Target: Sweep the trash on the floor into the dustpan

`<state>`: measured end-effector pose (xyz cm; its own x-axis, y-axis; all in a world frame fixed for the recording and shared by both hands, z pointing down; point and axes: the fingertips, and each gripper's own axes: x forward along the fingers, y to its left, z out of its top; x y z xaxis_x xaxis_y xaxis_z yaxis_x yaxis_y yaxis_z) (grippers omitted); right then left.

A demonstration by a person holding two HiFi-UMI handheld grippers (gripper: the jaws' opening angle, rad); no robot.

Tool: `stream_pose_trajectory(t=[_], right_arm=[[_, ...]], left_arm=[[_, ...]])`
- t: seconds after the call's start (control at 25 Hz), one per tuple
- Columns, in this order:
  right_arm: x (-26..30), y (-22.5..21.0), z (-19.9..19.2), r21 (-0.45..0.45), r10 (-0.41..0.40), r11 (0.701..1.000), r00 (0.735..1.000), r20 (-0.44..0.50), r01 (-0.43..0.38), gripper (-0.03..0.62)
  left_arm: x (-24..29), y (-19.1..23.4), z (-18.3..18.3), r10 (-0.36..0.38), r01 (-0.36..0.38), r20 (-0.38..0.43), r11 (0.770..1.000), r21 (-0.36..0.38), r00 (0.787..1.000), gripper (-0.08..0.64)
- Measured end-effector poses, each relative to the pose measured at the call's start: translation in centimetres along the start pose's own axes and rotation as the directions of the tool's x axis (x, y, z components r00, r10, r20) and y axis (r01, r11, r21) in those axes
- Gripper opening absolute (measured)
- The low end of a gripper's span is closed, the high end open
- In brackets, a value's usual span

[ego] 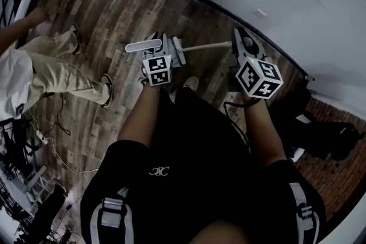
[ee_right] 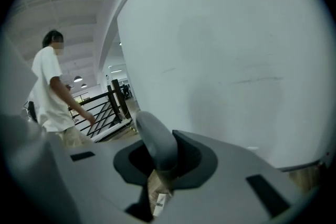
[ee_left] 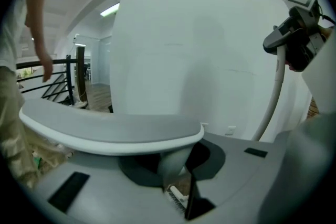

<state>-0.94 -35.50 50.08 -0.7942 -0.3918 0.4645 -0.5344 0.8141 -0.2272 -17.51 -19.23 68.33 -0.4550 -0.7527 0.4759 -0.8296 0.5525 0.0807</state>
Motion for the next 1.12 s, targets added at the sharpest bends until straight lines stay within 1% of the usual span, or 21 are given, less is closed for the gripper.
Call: stream_pose_trajectory(t=[0.12,0.24,0.4,0.48,0.56,0.72,0.92,1.12], right_arm=[[-1.8,-0.8,1.4,-0.051,0.007,0.999,0.999,0.041,-0.005,0.063],[-3.4,-2.0,2.2,-0.087,-0.003,0.996,0.998,0.068,0.009,0.061],[-5.5,-4.1,2.7,-0.11,-0.032,0.993,0.996,0.085,0.041,0.061],[-6.4,-5.0,2.6,-0.131,-0.029,0.991,0.995,0.091,0.041,0.06],[-7.1,-6.0,2.5,-0.135,-0.041,0.989,0.994,0.097,0.054,0.06],[-8.4,-8.2,2.4,-0.111,-0.101,0.987,0.989,0.105,0.113,0.058],[-8.9,-9.7,3.3,-0.091,-0.142,0.984,0.979,0.145,0.156,0.057],[-10.1,-9.9,3.2,-0.113,-0.125,0.983,0.977,0.17,0.145,0.055]], left_arm=[[0.3,0.0,0.9,0.014,-0.015,-0.013,1.0,-0.011,1.0,0.071],[0.7,-0.2,2.8,0.007,-0.007,-0.015,1.0,0.0,1.0,0.071],[0.1,-1.7,5.4,-0.028,0.028,-0.038,1.0,0.007,0.999,0.071],[-0.5,-3.0,6.8,-0.06,0.061,-0.044,0.998,0.029,0.997,0.071],[-1.2,-4.2,8.7,-0.085,0.086,-0.032,0.995,0.049,0.996,0.071],[-3.0,-6.6,12.4,-0.115,0.116,-0.017,0.99,0.081,0.993,0.069],[-4.7,-9.5,17.9,-0.166,0.16,0.033,0.979,0.129,0.986,0.069],[-6.7,-12.7,22.1,-0.237,0.22,0.085,0.96,0.171,0.968,0.069]])
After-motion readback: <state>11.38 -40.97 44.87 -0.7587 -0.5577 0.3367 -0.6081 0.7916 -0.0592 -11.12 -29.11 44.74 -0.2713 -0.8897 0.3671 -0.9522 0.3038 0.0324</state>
